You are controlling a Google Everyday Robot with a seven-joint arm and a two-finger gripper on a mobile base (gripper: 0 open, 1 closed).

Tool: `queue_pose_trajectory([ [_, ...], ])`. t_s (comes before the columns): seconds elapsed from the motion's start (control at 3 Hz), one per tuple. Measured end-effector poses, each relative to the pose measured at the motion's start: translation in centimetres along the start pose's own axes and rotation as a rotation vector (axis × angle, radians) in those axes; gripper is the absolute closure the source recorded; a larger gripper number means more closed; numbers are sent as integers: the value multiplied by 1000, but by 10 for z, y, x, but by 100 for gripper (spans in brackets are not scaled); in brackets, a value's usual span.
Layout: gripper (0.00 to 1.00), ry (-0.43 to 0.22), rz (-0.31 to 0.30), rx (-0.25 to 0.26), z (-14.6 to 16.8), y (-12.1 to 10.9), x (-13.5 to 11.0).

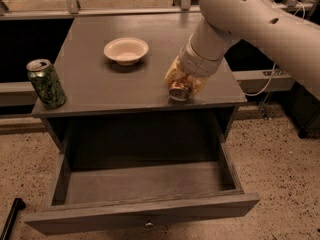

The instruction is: Pick orange can from top drawer and place on counter

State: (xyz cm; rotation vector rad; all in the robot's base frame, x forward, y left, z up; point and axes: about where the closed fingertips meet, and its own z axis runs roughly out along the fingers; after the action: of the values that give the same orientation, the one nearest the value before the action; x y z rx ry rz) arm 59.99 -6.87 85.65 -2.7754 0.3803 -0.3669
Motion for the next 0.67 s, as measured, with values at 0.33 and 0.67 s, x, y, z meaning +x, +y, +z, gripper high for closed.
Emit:
queue_pose_trajectory([
  [0.33,70,-24,75,-38,23,15,19],
  [0.67,47,-25,79,-38,21,15,21],
])
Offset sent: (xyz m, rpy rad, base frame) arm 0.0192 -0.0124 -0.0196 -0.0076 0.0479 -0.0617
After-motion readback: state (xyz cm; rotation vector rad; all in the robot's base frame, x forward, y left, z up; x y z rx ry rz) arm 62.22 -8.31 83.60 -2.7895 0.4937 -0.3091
